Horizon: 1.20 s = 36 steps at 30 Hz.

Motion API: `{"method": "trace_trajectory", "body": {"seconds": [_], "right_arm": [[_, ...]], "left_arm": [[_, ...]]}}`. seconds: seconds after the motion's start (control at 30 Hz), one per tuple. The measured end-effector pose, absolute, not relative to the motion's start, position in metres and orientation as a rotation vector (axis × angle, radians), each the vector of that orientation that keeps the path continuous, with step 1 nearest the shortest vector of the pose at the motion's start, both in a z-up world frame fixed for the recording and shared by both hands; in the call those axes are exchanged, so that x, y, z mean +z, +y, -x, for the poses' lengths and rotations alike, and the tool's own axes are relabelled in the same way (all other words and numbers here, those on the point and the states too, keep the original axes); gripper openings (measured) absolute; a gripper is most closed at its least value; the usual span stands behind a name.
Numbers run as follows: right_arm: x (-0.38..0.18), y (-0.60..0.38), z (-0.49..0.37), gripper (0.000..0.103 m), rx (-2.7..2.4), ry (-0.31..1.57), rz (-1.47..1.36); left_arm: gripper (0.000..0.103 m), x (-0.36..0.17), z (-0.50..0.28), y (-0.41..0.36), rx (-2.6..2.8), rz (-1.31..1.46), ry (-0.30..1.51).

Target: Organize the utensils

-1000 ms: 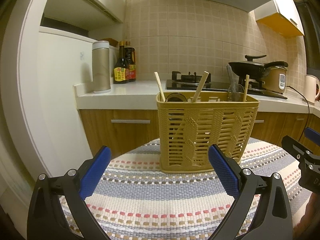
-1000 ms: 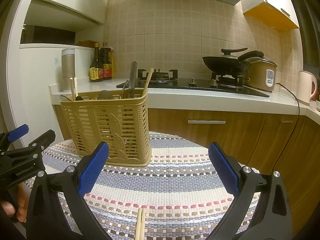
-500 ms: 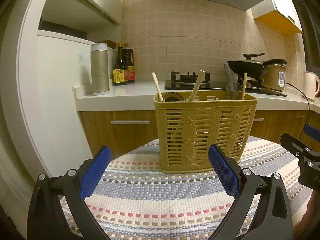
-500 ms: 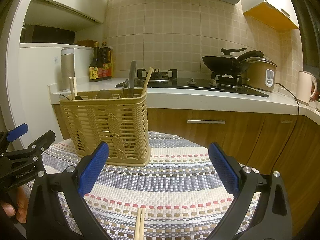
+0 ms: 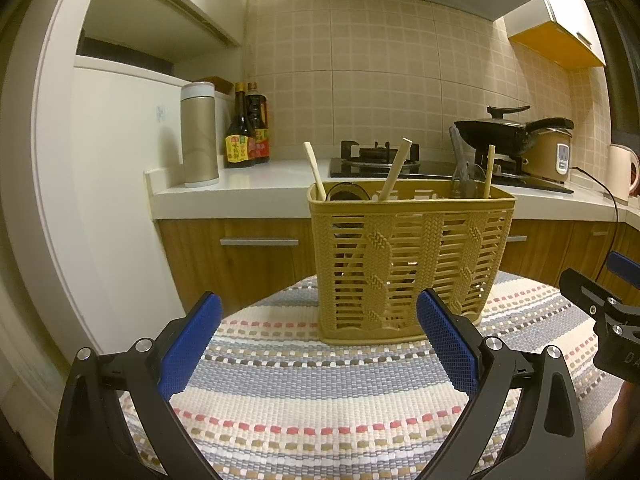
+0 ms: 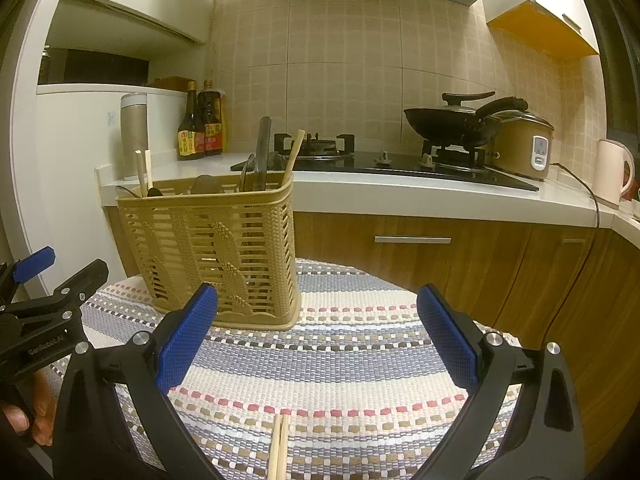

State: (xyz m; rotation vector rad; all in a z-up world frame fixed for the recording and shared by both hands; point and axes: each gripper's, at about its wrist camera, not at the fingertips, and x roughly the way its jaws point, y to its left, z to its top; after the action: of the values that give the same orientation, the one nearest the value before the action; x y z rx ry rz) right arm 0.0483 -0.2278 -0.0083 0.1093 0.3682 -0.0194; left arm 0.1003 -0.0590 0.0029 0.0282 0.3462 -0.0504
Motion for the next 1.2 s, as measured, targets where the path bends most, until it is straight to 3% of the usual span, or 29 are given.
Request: {"method": "trace_trajectory", "body": {"seconds": [1.2], "right_arm": [[-0.0100,-0.2260,-0.0482,0.095,-0.017,0.369,-0.102]], "left_arm": [[0.095,-0.0009,-0.1023,-0.0586,-0.069,-0.014,0.373]]}}
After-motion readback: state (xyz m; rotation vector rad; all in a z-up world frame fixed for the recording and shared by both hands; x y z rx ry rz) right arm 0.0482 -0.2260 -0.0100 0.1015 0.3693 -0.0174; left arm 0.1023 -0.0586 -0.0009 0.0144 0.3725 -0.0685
